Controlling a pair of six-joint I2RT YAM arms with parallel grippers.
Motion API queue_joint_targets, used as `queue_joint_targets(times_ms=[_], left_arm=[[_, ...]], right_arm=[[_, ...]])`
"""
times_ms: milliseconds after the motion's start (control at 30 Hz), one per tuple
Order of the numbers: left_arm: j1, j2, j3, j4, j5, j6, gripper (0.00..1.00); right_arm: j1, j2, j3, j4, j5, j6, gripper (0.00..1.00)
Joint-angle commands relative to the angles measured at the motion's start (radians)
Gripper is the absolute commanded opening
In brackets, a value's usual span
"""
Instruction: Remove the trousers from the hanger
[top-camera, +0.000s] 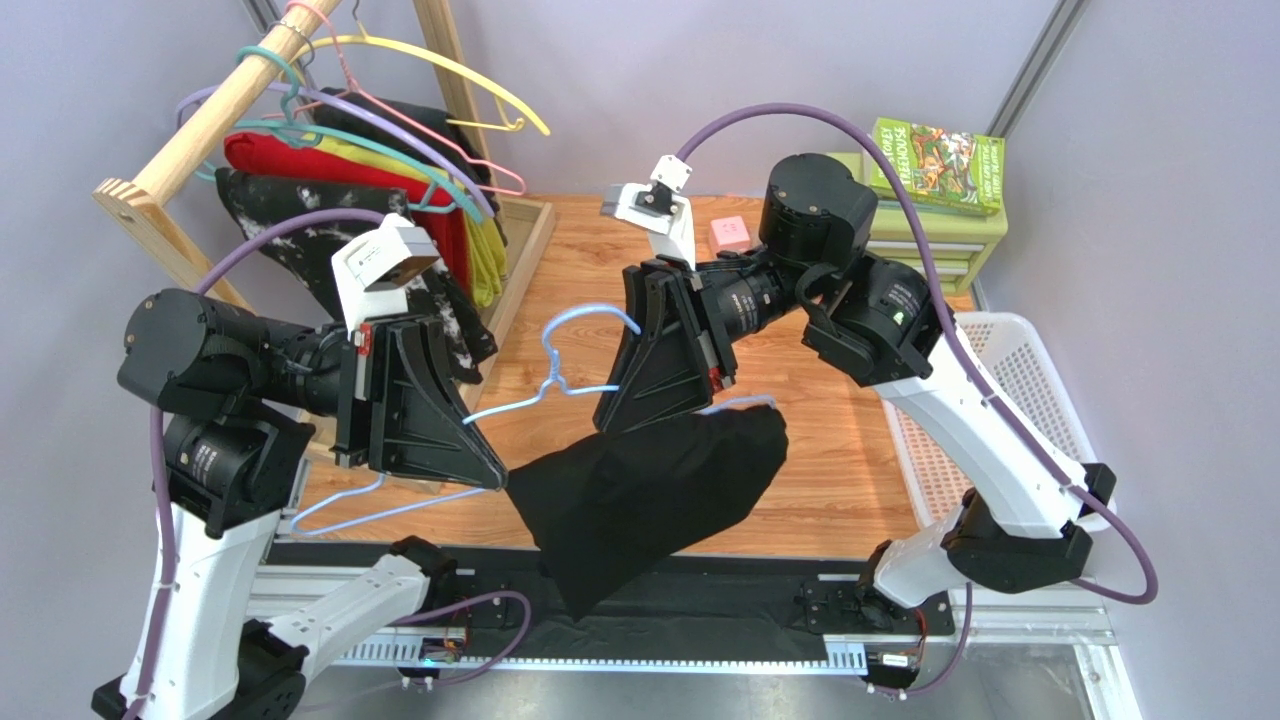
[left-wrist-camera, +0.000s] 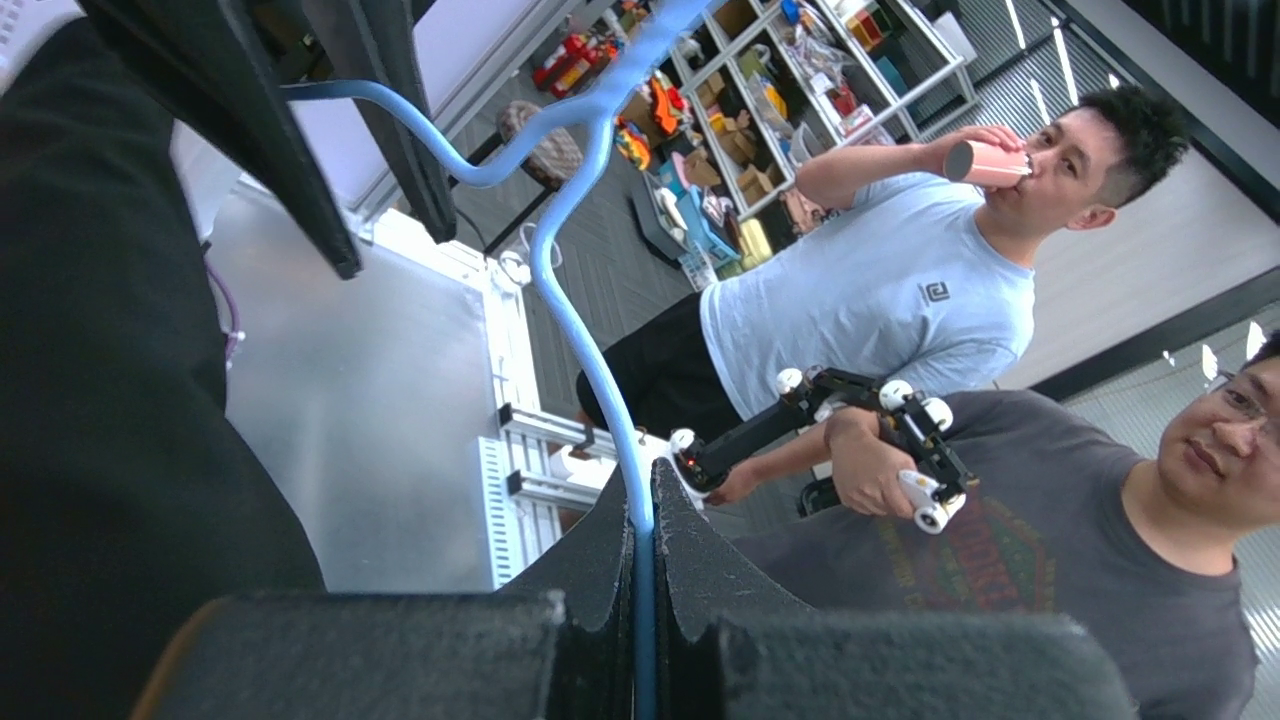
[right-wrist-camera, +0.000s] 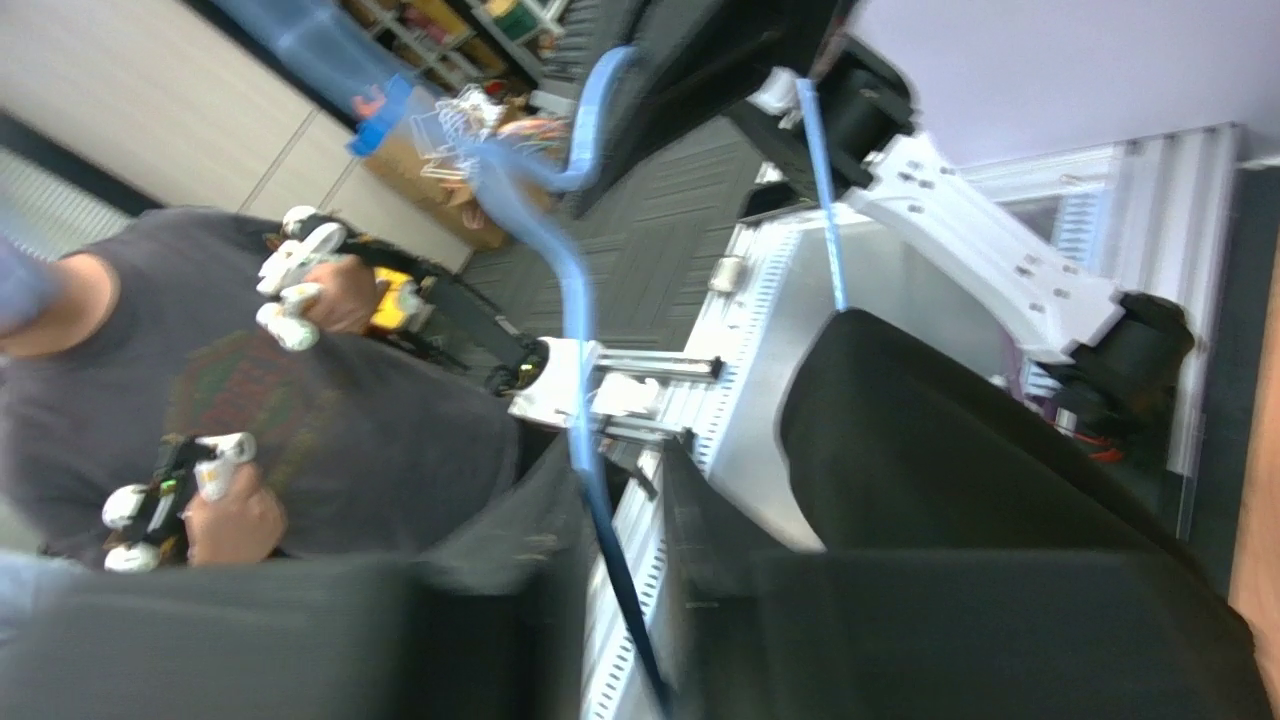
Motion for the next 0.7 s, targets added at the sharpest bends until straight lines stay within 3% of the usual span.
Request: queue_joint_targets(times_ms=[0,67,167,200,267,300,333,367,467,500,533,600,667], left_arm=[[-0.012,0.014,0.056,0.070,-0.010,0.007,0.00],[-0.012,0.034,0.065,0.058,-0.005,0.007,0.00],[-0.012,0.063,0.102,-0.037,-0.042,0.076,0.24],[-0.012,0.071,0.121,-0.115,-0.083,0.137,0.40],[-0.012,0.093,0.151,-0.158,-0.123,0.173,0.47],[-0.010,0.100,0.158,-0.192,-0.163,0.211,0.65],[-0.009,0.110,0.188,-0.227,-0.194,0.241,0.69],[-0.005,0.128,0.208,-0.270,-0.224,0.277,0.84],[0.002,0.180,0.327,-0.466,-0.390,0.474,0.95],[0.004,0.198,0.378,-0.604,-0.515,0.528,0.97],[0.004,0.218,0.491,-0.666,-0.586,0.626,0.98],[0.004,0.269,0.632,-0.788,-0.795,0.688,0.99],[0.004,0.274,0.662,-0.803,-0.907,0.726,1.00]], right_arm=[[0.037,0.015,0.014,0.086,-0.039,0.086,0.00],[0.060,0.023,0.024,0.061,-0.022,0.082,0.00],[0.062,-0.015,0.006,0.001,0.099,0.048,0.00],[0.062,-0.047,-0.023,-0.018,0.139,0.042,0.00],[0.062,-0.086,-0.064,-0.032,0.243,0.041,0.00],[0.059,-0.106,-0.081,-0.039,0.284,0.036,0.00],[0.059,-0.151,-0.122,-0.041,0.359,0.033,0.00],[0.060,-0.173,-0.141,-0.042,0.396,0.031,0.00],[0.059,-0.262,-0.202,-0.068,0.524,0.031,0.00],[0.059,-0.285,-0.218,-0.078,0.556,0.027,0.00],[0.059,-0.335,-0.248,-0.088,0.620,0.028,0.00],[0.059,-0.376,-0.270,-0.117,0.694,0.022,0.00],[0.059,-0.423,-0.281,-0.192,0.838,0.019,0.00]])
